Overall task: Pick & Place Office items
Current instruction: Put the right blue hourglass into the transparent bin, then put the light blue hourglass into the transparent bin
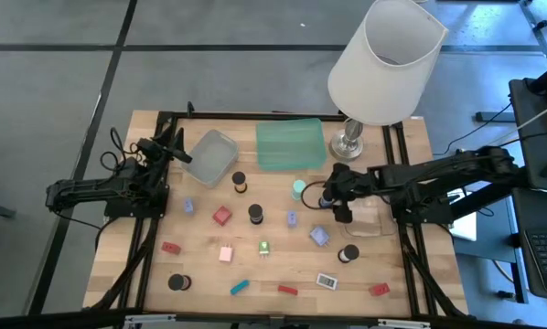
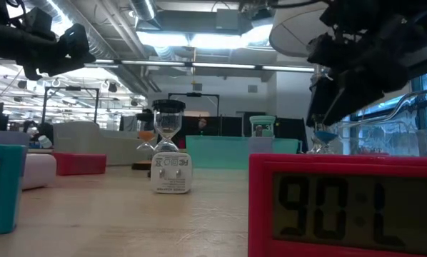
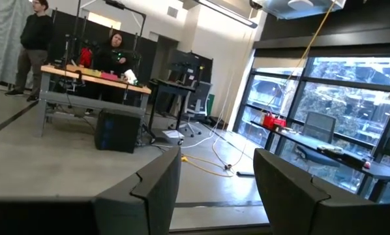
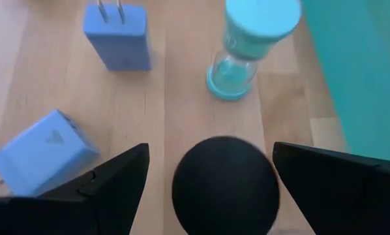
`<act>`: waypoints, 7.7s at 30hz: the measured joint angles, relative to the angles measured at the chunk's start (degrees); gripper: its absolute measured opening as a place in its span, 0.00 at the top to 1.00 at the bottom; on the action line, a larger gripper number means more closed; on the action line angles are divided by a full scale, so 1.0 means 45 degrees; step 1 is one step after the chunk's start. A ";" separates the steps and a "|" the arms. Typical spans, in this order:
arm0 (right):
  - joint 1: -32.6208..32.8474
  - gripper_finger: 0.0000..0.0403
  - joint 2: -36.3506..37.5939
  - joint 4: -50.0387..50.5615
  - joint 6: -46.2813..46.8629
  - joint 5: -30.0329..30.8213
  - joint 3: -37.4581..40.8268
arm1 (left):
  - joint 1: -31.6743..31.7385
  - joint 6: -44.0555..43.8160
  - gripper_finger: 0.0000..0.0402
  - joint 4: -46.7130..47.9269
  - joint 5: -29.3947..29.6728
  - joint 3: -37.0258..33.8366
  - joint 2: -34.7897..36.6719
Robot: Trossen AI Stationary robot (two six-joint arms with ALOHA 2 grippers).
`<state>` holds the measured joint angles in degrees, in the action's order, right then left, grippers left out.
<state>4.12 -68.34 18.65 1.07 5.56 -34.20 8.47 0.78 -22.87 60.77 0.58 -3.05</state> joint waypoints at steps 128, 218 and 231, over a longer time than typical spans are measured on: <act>0.1574 0.27 0.2129 0.9622 1.5936 0.6169 -0.0083 | 0.0000 -0.0335 0.52 0.0760 0.0340 -0.0003 -0.0005; -0.1452 0.50 -0.0945 -0.0691 0.3429 0.2181 -0.2861 | -0.0004 -0.0042 0.52 0.0753 0.0623 -0.0004 -0.0004; -0.0049 0.50 0.2984 0.5762 0.7725 0.4874 -0.3075 | -0.0005 -0.0123 0.52 0.0884 0.0607 -0.0005 0.0000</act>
<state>3.90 -54.91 44.58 35.83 27.50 -48.03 8.45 0.22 -18.90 63.51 0.56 -3.05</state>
